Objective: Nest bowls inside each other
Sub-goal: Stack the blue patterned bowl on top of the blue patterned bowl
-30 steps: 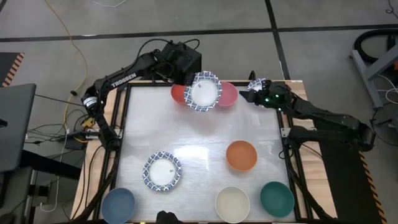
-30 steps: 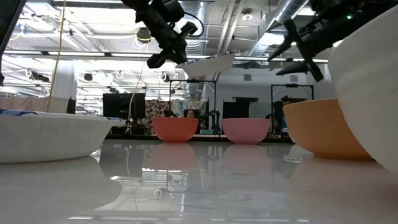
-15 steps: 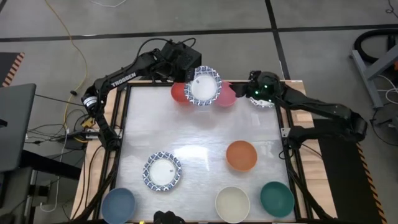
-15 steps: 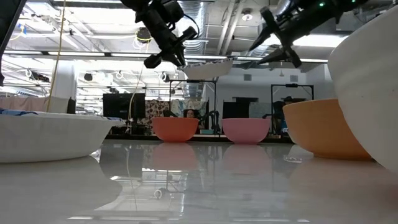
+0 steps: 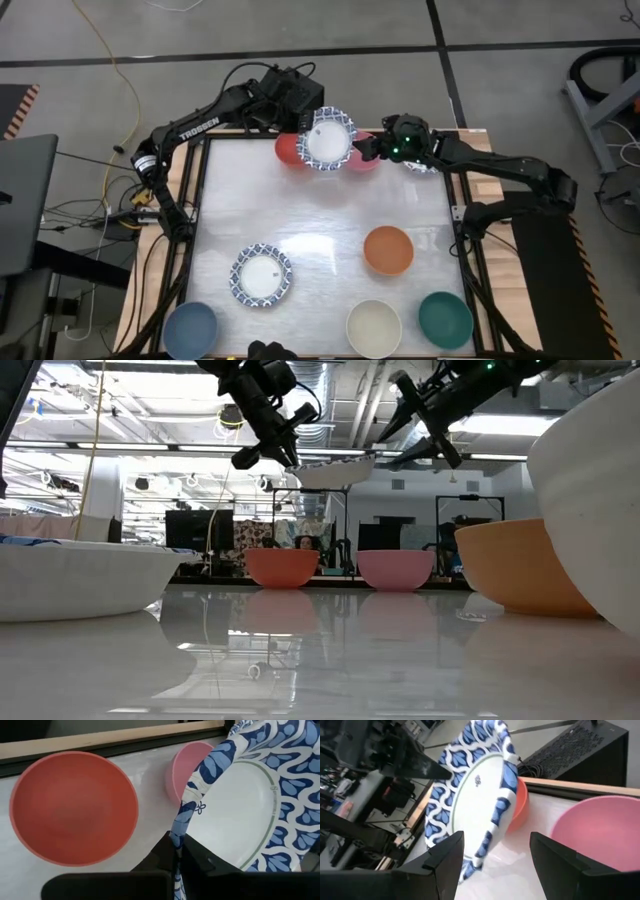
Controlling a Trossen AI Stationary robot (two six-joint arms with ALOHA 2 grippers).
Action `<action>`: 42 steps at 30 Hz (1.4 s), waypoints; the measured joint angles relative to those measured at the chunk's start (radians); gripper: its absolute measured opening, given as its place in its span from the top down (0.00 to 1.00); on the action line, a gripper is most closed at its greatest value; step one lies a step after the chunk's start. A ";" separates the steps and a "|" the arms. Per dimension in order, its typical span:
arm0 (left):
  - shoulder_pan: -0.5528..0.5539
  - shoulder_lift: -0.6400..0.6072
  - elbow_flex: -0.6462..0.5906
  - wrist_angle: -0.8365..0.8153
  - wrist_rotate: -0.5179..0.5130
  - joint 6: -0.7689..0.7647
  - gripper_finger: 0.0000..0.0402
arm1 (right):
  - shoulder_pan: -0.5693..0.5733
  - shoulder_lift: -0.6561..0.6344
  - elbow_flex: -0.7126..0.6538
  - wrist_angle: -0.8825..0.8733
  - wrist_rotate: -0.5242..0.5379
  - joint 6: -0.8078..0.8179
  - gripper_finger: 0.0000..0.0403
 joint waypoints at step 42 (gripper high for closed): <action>-0.048 0.000 0.000 0.005 -0.026 0.070 0.96 | 0.053 0.123 0.031 0.010 0.111 0.053 0.98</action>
